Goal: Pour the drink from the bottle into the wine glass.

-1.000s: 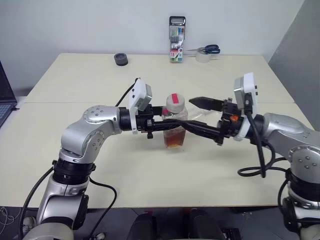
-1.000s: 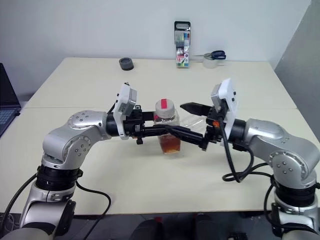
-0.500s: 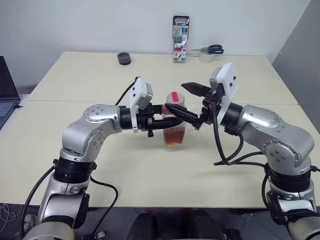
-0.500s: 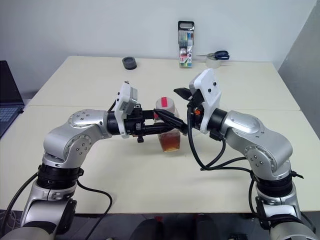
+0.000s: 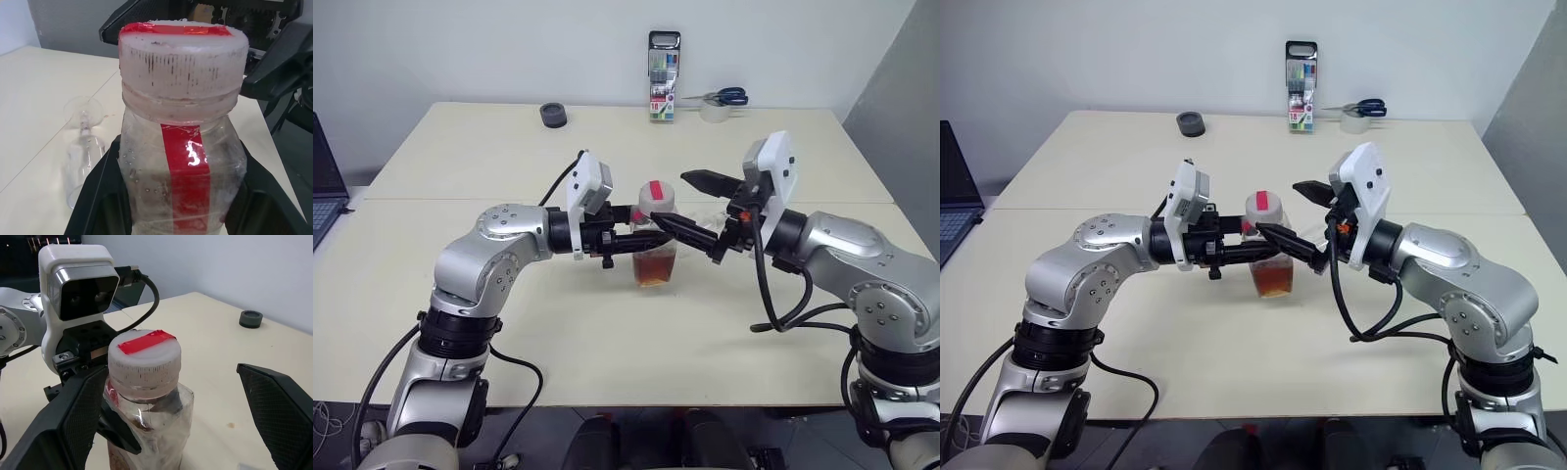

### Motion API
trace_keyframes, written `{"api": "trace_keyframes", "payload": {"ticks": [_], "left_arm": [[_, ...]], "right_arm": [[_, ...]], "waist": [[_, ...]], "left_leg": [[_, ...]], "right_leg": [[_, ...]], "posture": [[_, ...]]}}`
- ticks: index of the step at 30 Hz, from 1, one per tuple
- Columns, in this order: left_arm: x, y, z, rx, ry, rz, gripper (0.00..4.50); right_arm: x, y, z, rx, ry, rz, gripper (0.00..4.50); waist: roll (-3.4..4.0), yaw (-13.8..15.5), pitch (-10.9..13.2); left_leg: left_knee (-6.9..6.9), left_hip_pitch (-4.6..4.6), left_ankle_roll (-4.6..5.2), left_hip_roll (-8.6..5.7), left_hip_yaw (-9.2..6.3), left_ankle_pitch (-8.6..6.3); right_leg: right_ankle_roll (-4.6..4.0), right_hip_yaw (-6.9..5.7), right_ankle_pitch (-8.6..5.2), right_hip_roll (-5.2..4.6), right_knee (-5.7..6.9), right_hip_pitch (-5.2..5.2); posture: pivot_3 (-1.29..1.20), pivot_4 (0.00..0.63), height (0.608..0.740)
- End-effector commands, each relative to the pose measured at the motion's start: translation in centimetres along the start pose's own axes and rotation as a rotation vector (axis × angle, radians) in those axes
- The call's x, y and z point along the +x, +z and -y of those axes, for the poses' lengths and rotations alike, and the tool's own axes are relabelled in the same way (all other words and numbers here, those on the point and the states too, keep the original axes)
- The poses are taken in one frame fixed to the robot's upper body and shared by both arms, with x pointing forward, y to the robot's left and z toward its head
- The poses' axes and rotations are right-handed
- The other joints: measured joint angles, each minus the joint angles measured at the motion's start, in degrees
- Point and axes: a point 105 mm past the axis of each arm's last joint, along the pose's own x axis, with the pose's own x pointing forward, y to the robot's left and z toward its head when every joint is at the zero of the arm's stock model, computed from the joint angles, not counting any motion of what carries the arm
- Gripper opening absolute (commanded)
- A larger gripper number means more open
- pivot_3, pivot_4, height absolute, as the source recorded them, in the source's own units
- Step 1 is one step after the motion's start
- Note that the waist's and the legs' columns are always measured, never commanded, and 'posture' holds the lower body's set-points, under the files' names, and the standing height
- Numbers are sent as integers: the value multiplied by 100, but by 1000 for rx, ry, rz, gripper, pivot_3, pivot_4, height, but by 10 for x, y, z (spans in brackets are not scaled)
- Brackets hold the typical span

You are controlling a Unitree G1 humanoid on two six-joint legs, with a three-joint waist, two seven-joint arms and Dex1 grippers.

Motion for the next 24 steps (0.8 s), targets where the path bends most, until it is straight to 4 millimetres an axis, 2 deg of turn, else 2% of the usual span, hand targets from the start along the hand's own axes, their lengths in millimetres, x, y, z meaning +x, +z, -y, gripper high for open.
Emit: {"api": "trace_keyframes", "payload": {"ticks": [1,10,15,24], "left_arm": [[-2,14,4,64,-16,33,1834],[-3,13,3,68,-11,31,1834],[-3,13,3,69,-11,32,1834],[-3,13,3,68,-4,29,1834]], "right_arm": [[-7,14,-4,-32,9,39,4488],[-4,19,-17,6,84,64,4488],[7,21,-5,-14,24,81,4488],[9,17,0,-25,3,75,4488]], "waist": [[0,0,0],[0,0,0],[0,-3,0],[0,-1,0]], "left_leg": [[0,0,0,0,0,0],[0,0,0,0,0,0],[0,1,0,0,0,0],[0,0,0,0,1,0]], "right_leg": [[0,1,0,0,0,0],[0,0,0,0,0,0],[0,0,0,0,1,0],[0,1,0,0,0,0]], "posture": [[0,150,740],[0,150,740],[0,150,740],[0,150,740]]}}
